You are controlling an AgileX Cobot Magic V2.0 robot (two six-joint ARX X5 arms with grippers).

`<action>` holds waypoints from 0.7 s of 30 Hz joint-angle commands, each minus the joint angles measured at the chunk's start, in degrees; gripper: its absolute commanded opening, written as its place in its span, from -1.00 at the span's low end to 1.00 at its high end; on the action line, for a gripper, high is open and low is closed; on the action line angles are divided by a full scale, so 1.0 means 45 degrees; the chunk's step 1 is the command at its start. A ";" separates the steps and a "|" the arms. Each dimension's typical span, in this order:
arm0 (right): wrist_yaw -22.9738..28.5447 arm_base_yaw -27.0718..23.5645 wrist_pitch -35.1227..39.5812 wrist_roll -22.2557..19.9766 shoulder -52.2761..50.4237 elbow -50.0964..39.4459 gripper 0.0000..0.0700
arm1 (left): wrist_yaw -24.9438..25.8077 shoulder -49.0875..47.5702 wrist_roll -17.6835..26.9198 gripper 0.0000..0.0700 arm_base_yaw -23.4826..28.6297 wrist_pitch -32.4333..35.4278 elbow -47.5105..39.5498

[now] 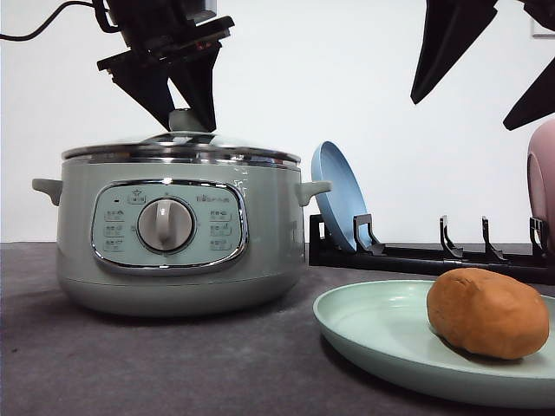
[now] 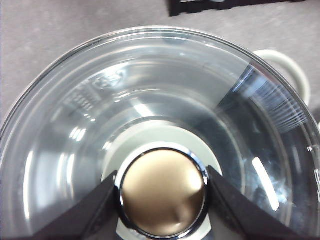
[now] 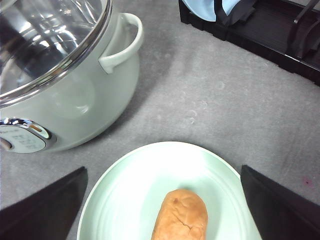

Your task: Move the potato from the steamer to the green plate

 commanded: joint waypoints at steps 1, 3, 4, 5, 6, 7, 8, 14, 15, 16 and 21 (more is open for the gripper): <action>0.0063 0.0078 0.0094 -0.0158 0.0053 0.0136 0.76 | -0.0030 0.0156 0.0246 -0.99 -0.0071 0.0044 0.0359; 0.0063 0.0078 0.0094 -0.0154 0.0053 0.0136 0.76 | -0.0030 0.0156 0.0263 -0.99 -0.0072 0.0007 0.0359; 0.0061 0.0078 0.0094 -0.0155 0.0053 0.0136 0.76 | -0.0030 0.0158 0.0268 -0.99 -0.0073 0.0003 0.0359; 0.0058 0.0078 0.0093 -0.0158 0.0053 0.0136 0.76 | -0.0029 0.0161 0.0271 -0.99 -0.0073 0.0006 0.0359; 0.0058 0.0078 0.0083 -0.0158 0.0053 0.0136 0.76 | -0.0026 0.0161 0.0267 -0.99 -0.0073 0.0002 0.0359; 0.0058 0.0078 0.0071 -0.0158 0.0053 0.0136 0.76 | -0.0025 0.0161 0.0264 -0.99 -0.0073 -0.0003 0.0359; 0.0058 0.0078 0.0057 -0.0158 0.0053 0.0136 0.76 | -0.0025 0.0162 0.0259 -0.99 -0.0073 -0.0010 0.0359; 0.0053 0.0078 0.0017 -0.0158 0.0053 0.0136 0.76 | -0.0020 0.0180 0.0227 -0.77 -0.0073 -0.0255 0.0359; 0.0053 0.0078 0.0017 -0.0158 0.0053 0.0136 0.76 | -0.0020 0.0180 0.0223 -0.60 -0.0073 -0.0298 0.0359; 0.0051 0.0078 0.0017 -0.0158 0.0053 0.0136 0.76 | -0.0020 0.0180 0.0204 -0.40 -0.0073 -0.0319 0.0359; 0.0003 0.0078 0.0017 -0.0158 0.0053 0.0136 0.76 | -0.0020 0.0180 -0.0006 0.40 -0.0073 -0.0320 0.0359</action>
